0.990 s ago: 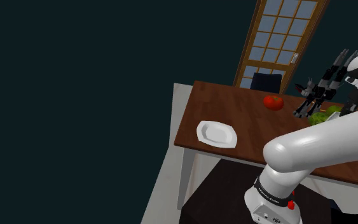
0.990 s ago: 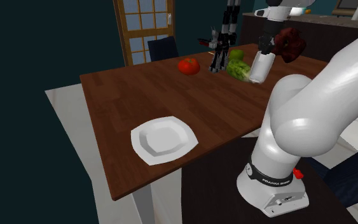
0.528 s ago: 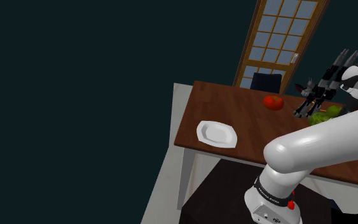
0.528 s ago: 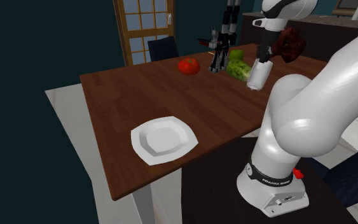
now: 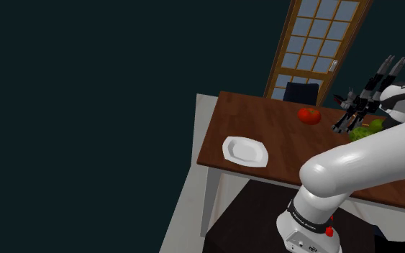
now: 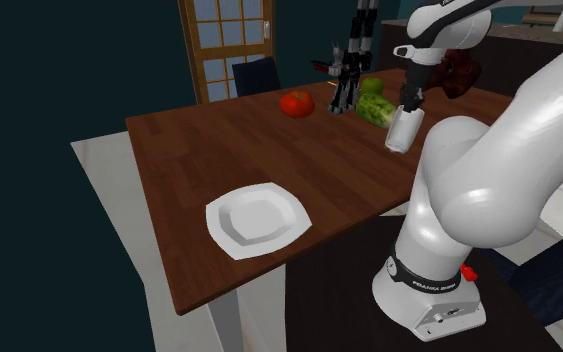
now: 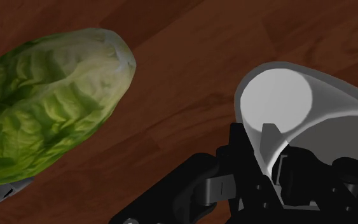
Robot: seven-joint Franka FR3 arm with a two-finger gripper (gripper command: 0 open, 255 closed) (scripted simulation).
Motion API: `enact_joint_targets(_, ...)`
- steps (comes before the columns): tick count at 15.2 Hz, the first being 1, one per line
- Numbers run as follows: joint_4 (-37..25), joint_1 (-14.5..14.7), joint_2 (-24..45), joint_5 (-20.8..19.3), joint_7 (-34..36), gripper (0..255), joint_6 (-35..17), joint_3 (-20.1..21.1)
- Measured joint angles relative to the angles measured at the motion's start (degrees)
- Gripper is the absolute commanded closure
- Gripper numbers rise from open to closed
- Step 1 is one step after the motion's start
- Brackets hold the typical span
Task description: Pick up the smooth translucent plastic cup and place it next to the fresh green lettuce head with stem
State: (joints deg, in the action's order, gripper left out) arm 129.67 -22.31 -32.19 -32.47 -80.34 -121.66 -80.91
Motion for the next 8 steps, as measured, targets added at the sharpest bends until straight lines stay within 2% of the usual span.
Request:
enact_joint_targets(6, 0.2, 0.4, 0.1, -0.1, 0.0, 255, -0.5, -0.6)
enact_joint_targets(7, 0.2, 0.4, 0.1, -0.1, 0.0, 0, -0.5, -0.6)
enact_joint_targets(8, 0.1, 0.4, 0.1, -0.1, 0.0, 0, -0.5, -0.6)
